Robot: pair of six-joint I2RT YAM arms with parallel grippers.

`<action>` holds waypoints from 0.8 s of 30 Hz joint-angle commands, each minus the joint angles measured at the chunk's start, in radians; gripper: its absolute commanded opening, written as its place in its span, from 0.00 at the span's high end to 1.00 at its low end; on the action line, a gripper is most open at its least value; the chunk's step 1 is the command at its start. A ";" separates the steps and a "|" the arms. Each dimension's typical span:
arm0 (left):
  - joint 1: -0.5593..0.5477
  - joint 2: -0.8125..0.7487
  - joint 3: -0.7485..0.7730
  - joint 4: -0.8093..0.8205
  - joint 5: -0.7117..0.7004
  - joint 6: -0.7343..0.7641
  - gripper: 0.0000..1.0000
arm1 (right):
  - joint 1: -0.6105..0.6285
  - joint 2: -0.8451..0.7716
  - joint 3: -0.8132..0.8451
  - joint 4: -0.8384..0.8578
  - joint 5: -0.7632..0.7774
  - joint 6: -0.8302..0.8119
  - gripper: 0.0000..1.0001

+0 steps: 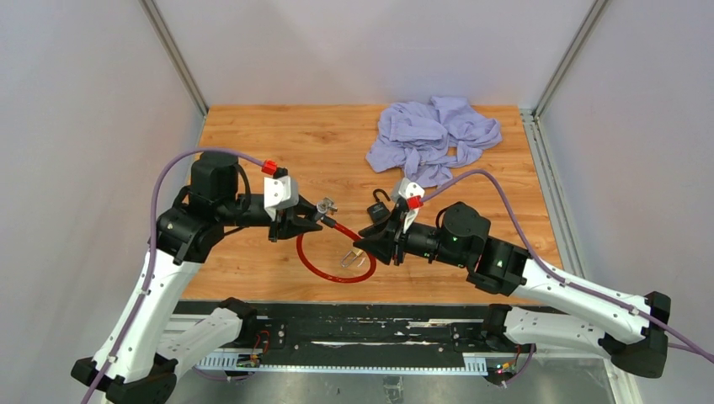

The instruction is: Unlock with the key

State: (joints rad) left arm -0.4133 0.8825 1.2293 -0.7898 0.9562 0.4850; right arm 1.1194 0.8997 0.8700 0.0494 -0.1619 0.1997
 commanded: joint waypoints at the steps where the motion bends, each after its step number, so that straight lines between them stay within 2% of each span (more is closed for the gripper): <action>1: -0.004 0.015 0.041 -0.056 0.016 0.004 1.00 | 0.006 0.000 0.044 0.016 -0.018 0.017 0.62; 3: -0.003 0.020 0.048 -0.055 0.021 -0.004 1.00 | 0.005 0.014 0.077 -0.010 -0.034 0.009 0.55; 5: -0.003 0.025 0.053 -0.055 0.029 -0.009 1.00 | 0.005 0.041 0.124 -0.049 -0.049 -0.011 0.51; 11: -0.004 0.024 0.065 -0.055 0.023 -0.016 1.00 | 0.005 0.168 0.270 -0.195 -0.149 -0.070 0.50; 17: -0.004 0.023 0.080 -0.055 0.021 -0.020 1.00 | 0.005 0.233 0.293 -0.217 -0.168 -0.067 0.50; 20: -0.004 0.023 0.085 -0.055 0.025 -0.026 0.99 | 0.005 0.237 0.271 -0.185 -0.181 -0.057 0.65; 22: -0.004 0.025 0.088 -0.055 0.033 -0.033 1.00 | 0.005 0.236 0.258 -0.156 -0.188 -0.046 0.82; 23: -0.004 0.027 0.091 -0.053 0.040 -0.041 1.00 | 0.005 0.235 0.252 -0.142 -0.188 -0.043 0.94; 24: -0.004 0.028 0.091 -0.049 0.045 -0.059 1.00 | 0.005 0.232 0.247 -0.124 -0.183 -0.040 0.99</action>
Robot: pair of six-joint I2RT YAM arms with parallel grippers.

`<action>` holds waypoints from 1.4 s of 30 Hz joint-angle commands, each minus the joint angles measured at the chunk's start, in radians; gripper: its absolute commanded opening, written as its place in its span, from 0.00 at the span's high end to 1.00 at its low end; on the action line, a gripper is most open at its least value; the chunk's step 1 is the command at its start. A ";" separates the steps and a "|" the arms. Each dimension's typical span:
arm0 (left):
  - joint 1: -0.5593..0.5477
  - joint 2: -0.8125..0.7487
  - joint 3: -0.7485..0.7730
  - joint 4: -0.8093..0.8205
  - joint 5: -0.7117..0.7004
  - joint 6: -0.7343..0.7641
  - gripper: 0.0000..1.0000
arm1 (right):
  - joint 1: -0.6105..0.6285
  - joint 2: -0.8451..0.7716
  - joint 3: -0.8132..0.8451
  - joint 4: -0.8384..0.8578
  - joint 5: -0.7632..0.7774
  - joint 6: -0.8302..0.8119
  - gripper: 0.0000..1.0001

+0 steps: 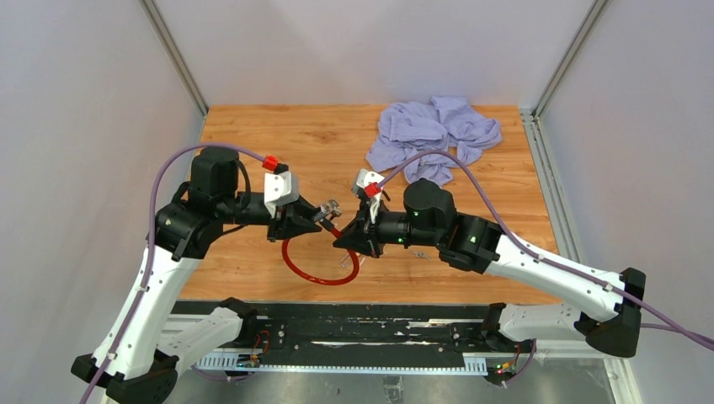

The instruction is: Unlock with the key

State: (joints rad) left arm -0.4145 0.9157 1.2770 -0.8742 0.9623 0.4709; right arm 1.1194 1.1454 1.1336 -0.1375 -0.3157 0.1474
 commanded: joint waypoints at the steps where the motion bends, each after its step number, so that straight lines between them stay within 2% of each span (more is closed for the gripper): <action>1: -0.002 -0.003 0.044 0.039 0.044 -0.058 0.97 | 0.005 -0.021 -0.025 0.082 -0.021 0.018 0.99; 3: -0.002 -0.003 0.042 0.040 0.047 -0.086 0.71 | 0.005 -0.052 -0.057 0.139 -0.005 0.026 0.99; 4: -0.003 -0.003 0.041 0.040 0.047 -0.099 0.62 | 0.005 -0.071 -0.074 0.171 0.005 0.030 0.99; 7: -0.002 -0.006 0.033 0.035 0.048 -0.127 0.45 | 0.005 -0.126 -0.127 0.256 0.031 0.046 0.99; 17: -0.002 -0.010 0.008 0.035 0.051 -0.133 0.35 | 0.006 -0.176 -0.158 0.275 0.036 0.041 0.99; 19: -0.003 -0.004 0.009 0.045 0.059 -0.139 0.39 | 0.007 -0.170 -0.156 0.278 0.030 0.041 0.99; 22: -0.003 0.006 0.015 0.067 0.079 -0.164 0.51 | 0.007 -0.160 -0.154 0.283 0.027 0.042 0.99; 24: -0.002 0.013 0.019 0.069 0.083 -0.167 0.63 | 0.008 -0.160 -0.159 0.294 0.030 0.044 0.99; 28: -0.001 0.010 0.012 0.058 0.083 -0.142 0.97 | 0.008 -0.154 -0.153 0.286 0.045 0.051 0.99; 29: -0.003 0.006 0.009 0.052 0.076 -0.129 0.99 | 0.008 -0.150 -0.142 0.264 0.055 0.056 0.94; 32: -0.003 -0.003 0.010 0.022 0.047 -0.080 1.00 | 0.007 -0.138 -0.084 0.162 0.074 0.065 0.65; 34: -0.004 -0.002 0.021 -0.009 0.032 -0.039 1.00 | -0.001 -0.136 -0.026 0.064 0.081 0.059 0.55; 38: -0.003 0.005 0.041 -0.060 -0.006 0.031 1.00 | -0.088 -0.133 0.096 -0.142 -0.051 0.054 0.50; 42: -0.004 0.017 0.026 -0.062 -0.023 0.044 1.00 | -0.201 -0.117 0.150 -0.210 -0.221 0.070 0.50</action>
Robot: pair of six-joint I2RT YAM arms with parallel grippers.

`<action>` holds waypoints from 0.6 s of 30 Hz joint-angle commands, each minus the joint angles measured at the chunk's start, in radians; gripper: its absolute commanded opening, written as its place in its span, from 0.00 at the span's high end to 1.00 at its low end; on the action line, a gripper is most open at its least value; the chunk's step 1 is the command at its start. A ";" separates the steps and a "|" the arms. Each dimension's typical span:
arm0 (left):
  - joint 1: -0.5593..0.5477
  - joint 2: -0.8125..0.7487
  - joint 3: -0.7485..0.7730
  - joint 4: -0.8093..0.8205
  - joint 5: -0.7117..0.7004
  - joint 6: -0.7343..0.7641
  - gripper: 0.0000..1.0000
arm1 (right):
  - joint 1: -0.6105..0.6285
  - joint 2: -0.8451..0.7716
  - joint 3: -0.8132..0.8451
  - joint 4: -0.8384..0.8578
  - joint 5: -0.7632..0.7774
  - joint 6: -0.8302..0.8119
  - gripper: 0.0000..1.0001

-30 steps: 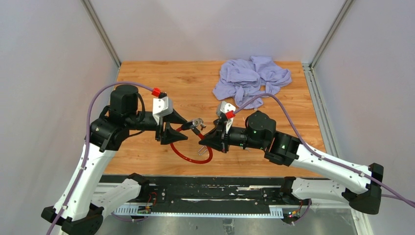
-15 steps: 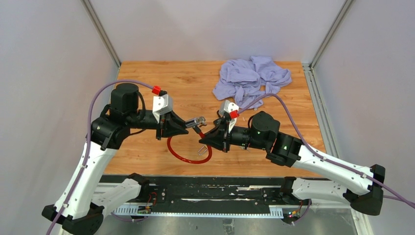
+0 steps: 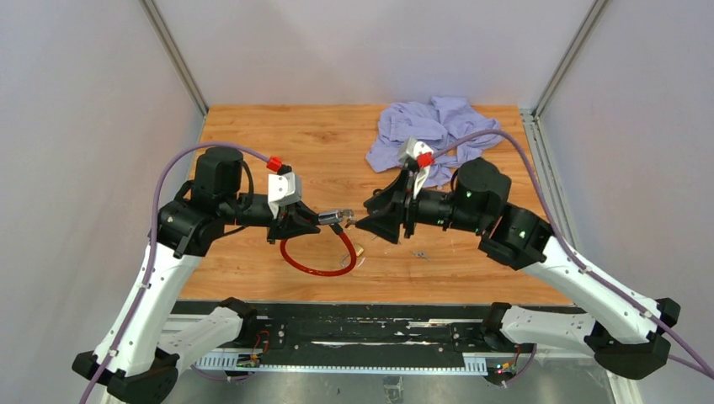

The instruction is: Unlock with the key

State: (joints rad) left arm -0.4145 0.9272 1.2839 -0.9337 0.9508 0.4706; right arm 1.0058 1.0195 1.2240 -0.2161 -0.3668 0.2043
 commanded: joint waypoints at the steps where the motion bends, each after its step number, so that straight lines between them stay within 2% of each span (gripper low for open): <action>1: -0.003 0.010 0.018 -0.003 -0.018 0.042 1.00 | -0.093 0.016 0.070 -0.142 -0.189 0.007 0.50; 7: -0.004 0.018 0.022 -0.005 -0.030 0.040 1.00 | -0.093 0.089 0.136 -0.173 -0.226 -0.026 0.53; 16: -0.003 0.023 0.023 -0.073 -0.031 0.088 1.00 | -0.114 0.151 0.190 -0.172 -0.253 -0.047 0.70; 18: -0.003 0.022 0.021 -0.089 -0.029 0.096 1.00 | -0.129 0.154 0.195 -0.175 -0.268 -0.044 0.70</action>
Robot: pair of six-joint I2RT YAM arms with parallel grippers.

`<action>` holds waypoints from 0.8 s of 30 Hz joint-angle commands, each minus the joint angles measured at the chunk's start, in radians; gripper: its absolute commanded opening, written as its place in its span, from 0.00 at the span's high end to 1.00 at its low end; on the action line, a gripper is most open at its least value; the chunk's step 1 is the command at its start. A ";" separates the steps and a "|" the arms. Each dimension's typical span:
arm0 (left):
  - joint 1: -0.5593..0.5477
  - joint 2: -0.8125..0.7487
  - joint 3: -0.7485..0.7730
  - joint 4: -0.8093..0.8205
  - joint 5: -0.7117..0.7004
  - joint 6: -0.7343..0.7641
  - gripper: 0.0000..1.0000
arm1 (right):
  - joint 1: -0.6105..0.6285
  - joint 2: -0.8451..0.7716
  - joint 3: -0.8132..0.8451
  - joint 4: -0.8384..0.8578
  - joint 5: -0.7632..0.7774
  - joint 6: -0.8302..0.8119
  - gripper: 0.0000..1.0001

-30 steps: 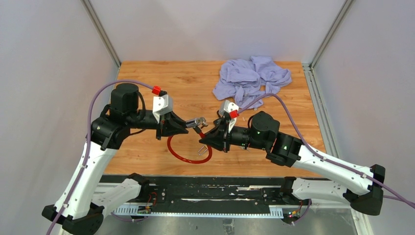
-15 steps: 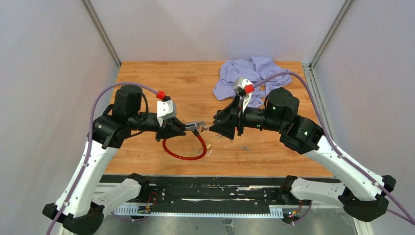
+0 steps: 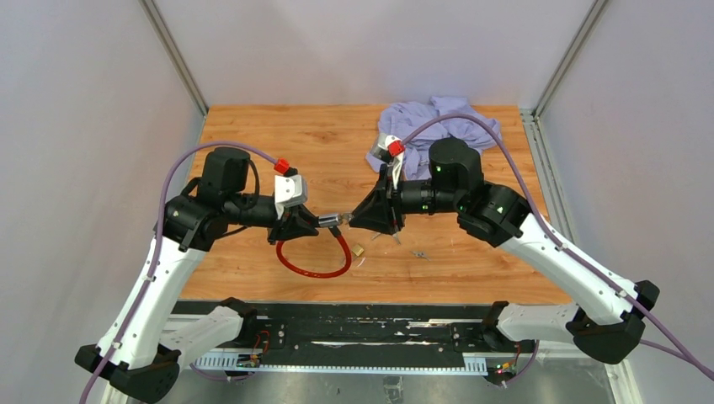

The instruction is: Unlock with the key

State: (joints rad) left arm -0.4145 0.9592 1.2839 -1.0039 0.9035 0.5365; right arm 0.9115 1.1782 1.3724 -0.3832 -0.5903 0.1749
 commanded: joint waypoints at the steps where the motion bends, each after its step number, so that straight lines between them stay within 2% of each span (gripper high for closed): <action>1: -0.003 -0.010 0.021 -0.024 0.018 0.034 1.00 | -0.044 -0.003 0.048 -0.009 -0.052 -0.012 0.71; 9: -0.003 -0.002 0.027 -0.032 0.019 0.034 1.00 | -0.059 0.041 0.060 -0.009 -0.202 0.011 0.71; 15: -0.003 0.001 0.030 -0.031 0.018 0.031 1.00 | -0.059 0.050 0.054 -0.010 -0.229 0.014 0.71; 21: -0.004 0.001 0.033 -0.032 0.018 0.033 1.00 | -0.060 0.065 0.050 0.003 -0.232 0.034 0.86; 24: -0.004 0.001 0.035 -0.032 0.017 0.034 1.00 | -0.058 0.070 0.045 0.017 -0.232 0.045 0.90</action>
State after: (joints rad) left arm -0.4149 0.9623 1.2842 -1.0649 0.9047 0.5701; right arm 0.8593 1.2419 1.4002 -0.3897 -0.7826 0.1936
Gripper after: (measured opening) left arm 0.217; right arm 0.117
